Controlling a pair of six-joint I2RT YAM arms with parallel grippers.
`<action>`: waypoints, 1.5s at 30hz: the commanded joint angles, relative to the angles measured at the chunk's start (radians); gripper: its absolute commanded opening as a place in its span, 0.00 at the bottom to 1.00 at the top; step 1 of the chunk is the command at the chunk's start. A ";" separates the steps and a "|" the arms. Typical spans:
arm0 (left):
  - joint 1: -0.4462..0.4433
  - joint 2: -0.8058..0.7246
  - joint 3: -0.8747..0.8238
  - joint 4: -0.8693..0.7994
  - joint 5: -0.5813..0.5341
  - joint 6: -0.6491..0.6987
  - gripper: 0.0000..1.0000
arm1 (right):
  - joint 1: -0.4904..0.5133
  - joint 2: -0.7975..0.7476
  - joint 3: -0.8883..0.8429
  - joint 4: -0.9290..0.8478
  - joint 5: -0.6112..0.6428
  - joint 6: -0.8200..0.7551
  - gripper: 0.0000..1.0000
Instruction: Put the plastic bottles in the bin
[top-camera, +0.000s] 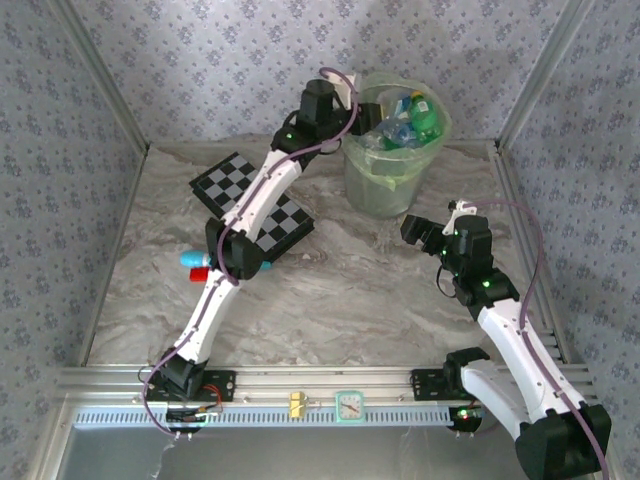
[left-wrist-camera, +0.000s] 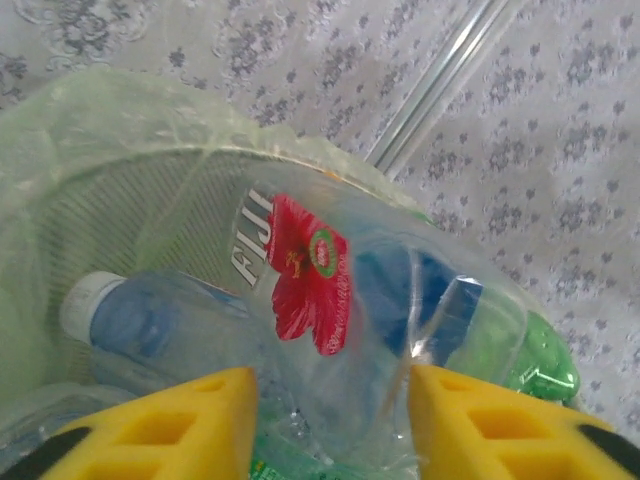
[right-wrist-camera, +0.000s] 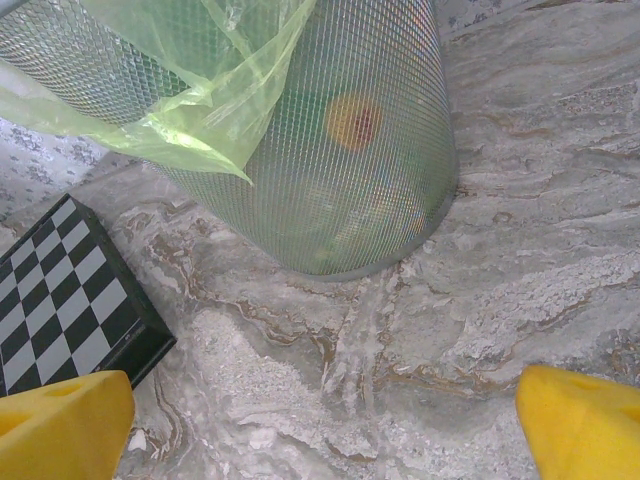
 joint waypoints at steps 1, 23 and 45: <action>-0.003 -0.054 -0.013 -0.088 -0.009 0.032 0.54 | 0.006 -0.002 0.036 -0.008 0.020 -0.014 1.00; 0.050 -0.654 -0.755 0.142 -0.157 0.112 0.81 | -0.037 -0.003 0.027 -0.035 0.084 -0.043 1.00; 0.177 -1.248 -1.764 0.243 -0.724 0.200 0.99 | -0.142 0.253 -0.078 0.140 0.326 -0.173 1.00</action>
